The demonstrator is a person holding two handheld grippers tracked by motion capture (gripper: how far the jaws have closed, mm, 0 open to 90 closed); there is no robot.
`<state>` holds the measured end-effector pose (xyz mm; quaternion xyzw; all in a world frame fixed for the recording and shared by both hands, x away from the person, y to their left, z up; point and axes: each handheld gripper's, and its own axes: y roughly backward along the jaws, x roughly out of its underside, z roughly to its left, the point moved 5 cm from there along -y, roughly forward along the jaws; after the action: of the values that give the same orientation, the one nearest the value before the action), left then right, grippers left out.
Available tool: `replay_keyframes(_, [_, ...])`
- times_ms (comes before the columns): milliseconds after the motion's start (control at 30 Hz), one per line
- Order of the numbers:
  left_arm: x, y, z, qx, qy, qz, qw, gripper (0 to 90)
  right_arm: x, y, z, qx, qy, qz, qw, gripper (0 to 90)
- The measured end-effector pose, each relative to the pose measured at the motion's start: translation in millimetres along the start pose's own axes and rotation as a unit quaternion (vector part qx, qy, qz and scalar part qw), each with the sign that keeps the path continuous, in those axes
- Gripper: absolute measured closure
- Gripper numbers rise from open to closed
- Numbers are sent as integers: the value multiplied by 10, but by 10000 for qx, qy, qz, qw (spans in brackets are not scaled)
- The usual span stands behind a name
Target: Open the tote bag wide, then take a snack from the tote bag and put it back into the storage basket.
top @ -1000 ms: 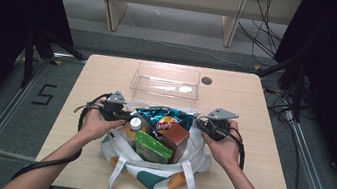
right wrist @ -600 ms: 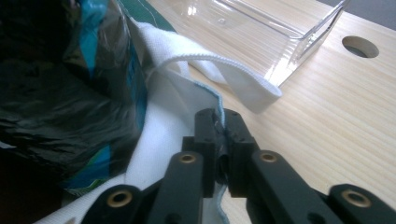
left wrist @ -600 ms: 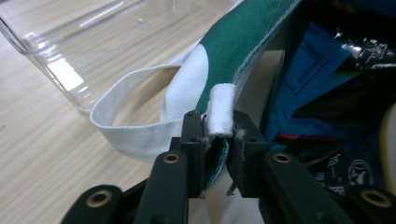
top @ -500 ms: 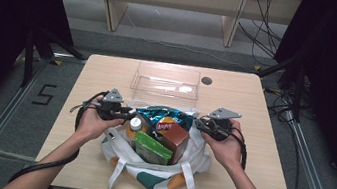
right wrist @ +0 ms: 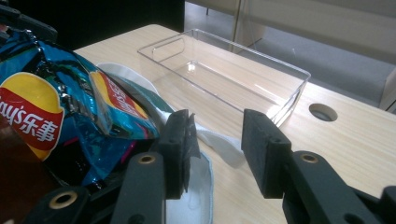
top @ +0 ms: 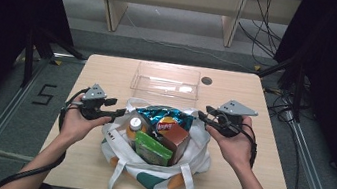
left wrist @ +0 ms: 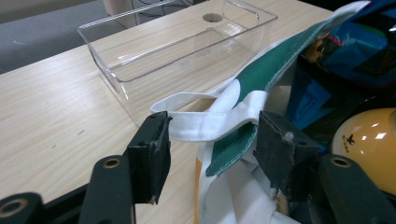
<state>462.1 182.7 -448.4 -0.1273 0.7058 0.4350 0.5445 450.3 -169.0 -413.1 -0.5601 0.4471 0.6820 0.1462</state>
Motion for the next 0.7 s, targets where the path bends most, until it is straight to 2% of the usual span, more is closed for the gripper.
replay_keyframes(33, [1, 14, 14, -22, -19, -24, 10000, 436, 3, 8, 0, -10, 51, 36, 10000, 621])
replay_keyframes(67, [4, 21, 12, -23, 53, -52, 10000, 436, 16, 8, 21, 5, -42, 48, 10000, 620])
replay_keyframes(100, [6, 27, 15, -44, 64, -58, 10000, 435, 20, 4, 12, -56, 77, 20, 10000, 618])
replay_keyframes(133, [7, 29, 13, -58, 103, -70, 9999, 435, 20, 4, 12, -56, 77, 20, 10000, 618])
replay_keyframes(167, [6, 30, 14, -74, 109, -77, 9999, 436, 23, 7, 34, -51, -48, -8, 10000, 616])
replay_keyframes(200, [4, 31, 17, -88, 116, -80, 9999, 436, 21, 26, 35, -42, -48, 41, 10000, 614])
replay_keyframes(267, [-11, 27, 32, -106, 147, -160, 9997, 433, -18, 50, 29, -98, 45, -112, 9999, 604])
replay_keyframes(367, [-5, 33, 34, -112, 162, -156, 9997, 419, -76, 121, 50, -116, -65, -205, 9997, 593])
replay_keyframes(433, [3, 29, 35, -113, 167, -162, 9997, 409, -137, 152, 42, -154, -13, -390, 9991, 583])
replay_keyframes(467, [3, 29, 35, -113, 167, -162, 9997, 405, -137, 152, 42, -154, -13, -390, 9991, 583])
replay_keyframes(500, [11, 24, 31, -125, 196, -151, 9996, 405, -159, 179, 59, -185, -65, -384, 9991, 578])
replay_keyframes(533, [15, 22, 28, -135, 215, -137, 9996, 400, -204, 191, 64, -241, -1, -562, 9981, 579])
replay_keyframes(600, [16, 23, 29, -173, 225, -123, 9995, 392, -270, 241, 114, -241, 60, -718, 9971, 566])
replay_keyframes(633, [8, 26, 33, -192, 207, -132, 9995, 391, -285, 253, 147, -386, -18, -728, 9966, 563])
replay_keyframes(700, [4, 27, 28, -202, 253, -136, 9994, 389, -308, 266, 183, -394, -14, -804, 9960, 559])
